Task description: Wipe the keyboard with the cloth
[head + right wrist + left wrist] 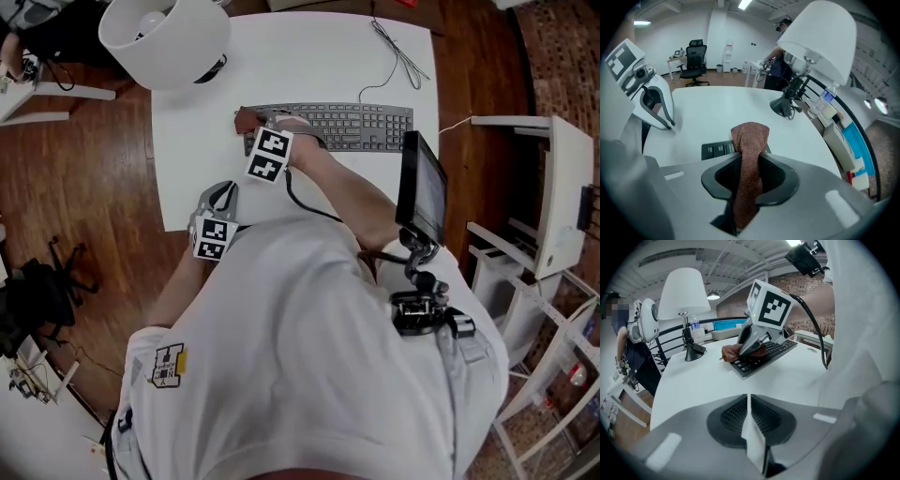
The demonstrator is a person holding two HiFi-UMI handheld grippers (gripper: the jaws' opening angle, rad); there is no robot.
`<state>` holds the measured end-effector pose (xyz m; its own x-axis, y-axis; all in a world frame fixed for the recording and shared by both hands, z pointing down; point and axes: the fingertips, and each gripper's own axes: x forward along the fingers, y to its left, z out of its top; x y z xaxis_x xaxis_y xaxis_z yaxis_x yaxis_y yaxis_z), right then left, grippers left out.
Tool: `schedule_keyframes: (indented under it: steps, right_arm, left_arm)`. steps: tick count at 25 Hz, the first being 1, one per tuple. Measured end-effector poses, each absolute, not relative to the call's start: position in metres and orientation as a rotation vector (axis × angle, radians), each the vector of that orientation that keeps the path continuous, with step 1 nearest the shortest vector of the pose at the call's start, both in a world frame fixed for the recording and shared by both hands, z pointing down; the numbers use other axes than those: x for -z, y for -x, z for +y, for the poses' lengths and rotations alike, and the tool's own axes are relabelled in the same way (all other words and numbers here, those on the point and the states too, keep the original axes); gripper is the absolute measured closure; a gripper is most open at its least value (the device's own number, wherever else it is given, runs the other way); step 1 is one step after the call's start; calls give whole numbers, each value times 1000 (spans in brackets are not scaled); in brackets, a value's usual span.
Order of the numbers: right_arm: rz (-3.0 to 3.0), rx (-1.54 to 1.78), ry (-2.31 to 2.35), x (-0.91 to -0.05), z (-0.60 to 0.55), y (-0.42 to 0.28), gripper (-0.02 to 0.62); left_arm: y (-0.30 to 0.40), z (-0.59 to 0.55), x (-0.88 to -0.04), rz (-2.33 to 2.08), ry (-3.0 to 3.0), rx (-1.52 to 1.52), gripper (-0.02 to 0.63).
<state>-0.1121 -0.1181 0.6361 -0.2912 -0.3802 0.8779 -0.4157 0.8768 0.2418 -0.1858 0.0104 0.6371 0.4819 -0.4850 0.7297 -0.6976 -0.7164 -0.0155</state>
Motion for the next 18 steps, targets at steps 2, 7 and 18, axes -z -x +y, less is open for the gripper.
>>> schedule_keyframes:
  steps: [2,7,18]
  right_arm:
    - [-1879,-73,-633,-637,-117,83,505]
    - [-1768,-169,-801,-631,-106,-28,505]
    - [-1433,-419,-1194,-633,-73,-273,505]
  left_arm:
    - [180,7,-639,-986,-2461,-1073,606]
    - [142,-1,-636,-907,-2530,-1079,606]
    - [102,-15,-635,-852,-2577,-1103,606]
